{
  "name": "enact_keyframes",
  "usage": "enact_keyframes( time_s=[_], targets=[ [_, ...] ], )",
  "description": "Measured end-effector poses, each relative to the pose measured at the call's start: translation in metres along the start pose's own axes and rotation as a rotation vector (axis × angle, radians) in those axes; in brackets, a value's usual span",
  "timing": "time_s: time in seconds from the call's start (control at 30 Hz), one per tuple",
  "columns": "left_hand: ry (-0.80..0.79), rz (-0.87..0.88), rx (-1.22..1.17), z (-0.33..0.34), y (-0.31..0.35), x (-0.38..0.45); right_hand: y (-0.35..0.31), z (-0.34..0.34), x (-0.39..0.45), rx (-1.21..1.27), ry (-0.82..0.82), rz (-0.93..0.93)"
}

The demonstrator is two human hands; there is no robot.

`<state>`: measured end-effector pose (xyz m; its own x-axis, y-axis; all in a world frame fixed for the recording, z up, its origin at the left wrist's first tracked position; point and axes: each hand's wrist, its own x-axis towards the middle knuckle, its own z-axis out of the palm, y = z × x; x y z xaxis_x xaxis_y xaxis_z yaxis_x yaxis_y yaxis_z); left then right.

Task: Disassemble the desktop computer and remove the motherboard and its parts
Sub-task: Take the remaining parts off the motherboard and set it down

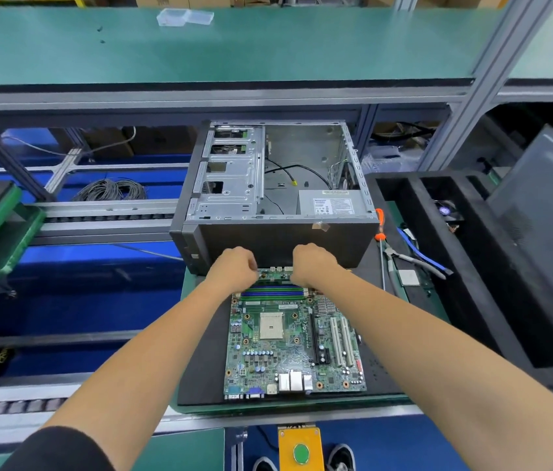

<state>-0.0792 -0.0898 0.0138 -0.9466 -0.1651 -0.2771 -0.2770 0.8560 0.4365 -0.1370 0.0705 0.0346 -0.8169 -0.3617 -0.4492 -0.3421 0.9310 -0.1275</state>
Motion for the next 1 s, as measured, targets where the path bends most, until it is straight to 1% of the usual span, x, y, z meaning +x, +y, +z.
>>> enact_keyframes(
  time_s=[0.07,0.13,0.23,0.4,0.5,0.57,0.67,0.73,0.9,1.0],
  targets=[
    [-0.127,0.089,0.052,0.003,0.008,-0.001,-0.008,0.002,-0.003,-0.028,0.006,-0.071],
    [-0.168,0.139,0.162,0.006,0.01,-0.002,-0.011,0.009,-0.003,-0.039,-0.031,-0.128],
    [-0.127,0.172,0.278,0.013,0.007,-0.002,-0.009,0.02,-0.003,-0.094,-0.004,-0.178],
    [-0.036,0.21,0.34,0.018,0.007,-0.003,-0.006,0.025,-0.002,-0.125,0.135,-0.201],
    [0.018,0.242,0.353,0.016,0.009,-0.007,-0.005,0.022,-0.006,-0.131,0.189,-0.246],
    [0.05,0.258,0.317,0.014,0.009,-0.009,-0.005,0.018,-0.009,-0.118,0.188,-0.259],
    [0.067,0.287,0.213,0.01,0.012,-0.013,-0.001,0.006,-0.016,-0.1,0.113,-0.238],
    [0.034,0.298,0.118,0.007,0.019,-0.015,0.001,-0.001,-0.021,-0.073,0.07,-0.26],
    [-0.03,0.315,-0.066,0.003,0.037,-0.02,0.016,-0.01,-0.039,0.128,0.085,-0.332],
    [-0.107,0.283,-0.245,0.003,0.052,-0.024,0.037,-0.015,-0.052,0.15,0.081,-0.32]
  ],
)
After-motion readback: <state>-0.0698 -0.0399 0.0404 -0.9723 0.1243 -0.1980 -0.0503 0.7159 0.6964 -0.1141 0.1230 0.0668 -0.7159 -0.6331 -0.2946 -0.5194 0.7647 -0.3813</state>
